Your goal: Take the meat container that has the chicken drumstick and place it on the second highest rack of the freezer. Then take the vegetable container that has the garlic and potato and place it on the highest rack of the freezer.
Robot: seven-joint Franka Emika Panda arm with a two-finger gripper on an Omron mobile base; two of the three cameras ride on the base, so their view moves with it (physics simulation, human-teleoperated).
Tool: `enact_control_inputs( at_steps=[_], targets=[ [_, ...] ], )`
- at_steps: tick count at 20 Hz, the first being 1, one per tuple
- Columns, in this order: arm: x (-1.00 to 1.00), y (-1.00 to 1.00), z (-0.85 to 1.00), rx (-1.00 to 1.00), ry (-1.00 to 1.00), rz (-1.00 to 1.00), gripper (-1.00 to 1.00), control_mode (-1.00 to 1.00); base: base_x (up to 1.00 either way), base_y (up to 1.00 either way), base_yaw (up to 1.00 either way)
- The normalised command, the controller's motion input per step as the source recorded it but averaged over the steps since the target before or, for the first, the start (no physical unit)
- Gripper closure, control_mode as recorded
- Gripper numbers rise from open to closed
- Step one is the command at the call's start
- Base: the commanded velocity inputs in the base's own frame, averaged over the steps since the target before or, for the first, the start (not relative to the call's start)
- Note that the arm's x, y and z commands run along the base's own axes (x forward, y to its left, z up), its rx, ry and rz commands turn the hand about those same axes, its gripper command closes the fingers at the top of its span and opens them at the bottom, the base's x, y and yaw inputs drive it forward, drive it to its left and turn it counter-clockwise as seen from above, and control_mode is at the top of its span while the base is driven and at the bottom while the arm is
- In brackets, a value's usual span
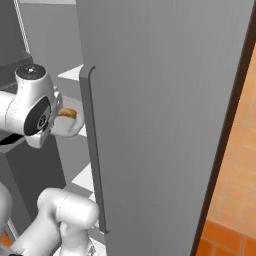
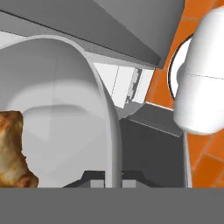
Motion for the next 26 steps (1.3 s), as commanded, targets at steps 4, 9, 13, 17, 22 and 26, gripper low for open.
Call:
enact_control_inputs(
  at_steps=[4,9,13,17,22,26],
  targets=[
    [0.49,0.36,-0.18,0.0,0.0,-0.02,1.0,-1.0,0.0,0.0,0.0],
    [0.65,0.09,-0.16,0.0,0.0,0.0,1.0,-1.0,0.0,0.0,0.0],
    [0.69,0.0,-0.23,0.0,0.0,0.0,1.0,-1.0,0.0,0.0,0.0],
    [0.58,0.0,-0.34,0.0,0.0,-0.01,1.0,-1.0,0.0,0.0,0.0],
    [0.51,0.0,-0.38,-0.02,0.0,-0.05,1.0,-1.0,0.0,0.0,0.0],
    [0.46,0.0,-0.37,-0.04,0.0,-0.09,1.0,-1.0,0.0,0.0,0.0]
  ],
)
